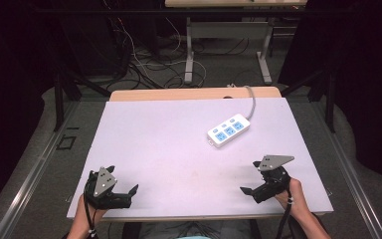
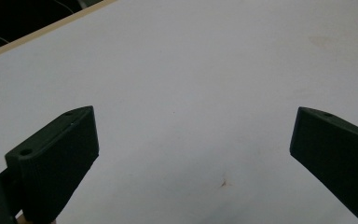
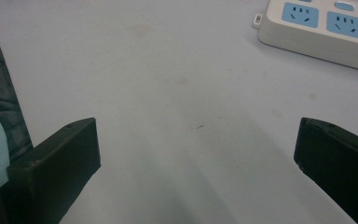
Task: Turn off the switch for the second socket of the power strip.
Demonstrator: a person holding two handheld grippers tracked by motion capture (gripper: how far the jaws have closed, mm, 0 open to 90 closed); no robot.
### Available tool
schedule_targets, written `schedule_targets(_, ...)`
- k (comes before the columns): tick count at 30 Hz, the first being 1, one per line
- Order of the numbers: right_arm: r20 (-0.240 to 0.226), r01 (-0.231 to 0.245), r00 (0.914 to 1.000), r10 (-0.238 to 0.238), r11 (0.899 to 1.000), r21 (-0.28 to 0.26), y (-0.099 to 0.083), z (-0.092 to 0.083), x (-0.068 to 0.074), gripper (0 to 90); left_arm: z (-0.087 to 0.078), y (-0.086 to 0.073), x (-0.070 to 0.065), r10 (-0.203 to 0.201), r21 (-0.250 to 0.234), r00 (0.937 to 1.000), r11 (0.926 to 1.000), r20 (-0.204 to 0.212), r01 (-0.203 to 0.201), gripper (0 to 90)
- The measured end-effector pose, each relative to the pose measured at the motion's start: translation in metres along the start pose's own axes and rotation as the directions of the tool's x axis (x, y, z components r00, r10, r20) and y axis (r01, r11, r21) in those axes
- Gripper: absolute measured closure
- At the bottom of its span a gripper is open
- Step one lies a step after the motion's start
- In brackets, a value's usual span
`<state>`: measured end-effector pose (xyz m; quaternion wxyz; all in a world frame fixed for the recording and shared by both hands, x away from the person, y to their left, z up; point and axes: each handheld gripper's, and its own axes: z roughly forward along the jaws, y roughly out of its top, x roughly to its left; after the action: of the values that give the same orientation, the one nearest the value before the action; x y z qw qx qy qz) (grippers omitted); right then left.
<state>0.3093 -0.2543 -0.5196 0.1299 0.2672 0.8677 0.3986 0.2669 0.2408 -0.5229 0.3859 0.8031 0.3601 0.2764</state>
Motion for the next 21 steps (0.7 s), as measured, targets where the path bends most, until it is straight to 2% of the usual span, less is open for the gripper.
schedule_targets(8,0.01,0.003,0.9999,-0.003,1.0,-0.007,0.001,0.001,0.0,0.0,0.0,0.0,-0.001,0.007,-0.006,1.0,1.0,-0.004,-0.007,0.9)
schedule_targets(10,-0.001,0.011,0.9999,-0.011,1.0,0.009,0.002,0.002,-0.001,0.0,0.0,0.0,-0.001,0.004,-0.01,1.0,0.9999,-0.002,-0.004,0.9)
schedule_targets(13,0.01,-0.004,0.9999,0.004,1.0,0.002,0.002,0.003,0.0,0.0,0.0,0.0,-0.001,0.008,-0.009,1.0,0.9999,-0.005,-0.008,0.9)
schedule_targets(15,0.011,0.012,0.9999,-0.012,1.0,-0.01,0.004,0.004,-0.002,0.0,0.0,0.0,-0.001,0.009,-0.006,1.0,0.9999,0.001,-0.009,0.9)
schedule_targets(17,0.024,0.014,0.9996,-0.014,1.0,0.003,0.008,0.004,-0.003,0.0,0.0,0.0,0.0,0.006,-0.011,1.0,0.9999,-0.004,-0.006,0.9)
schedule_targets(21,0.036,0.004,0.9993,-0.004,1.0,-0.009,0.013,0.005,-0.009,0.0,0.002,0.0,0.0,0.009,-0.008,0.9999,0.9999,-0.008,-0.009,0.9)
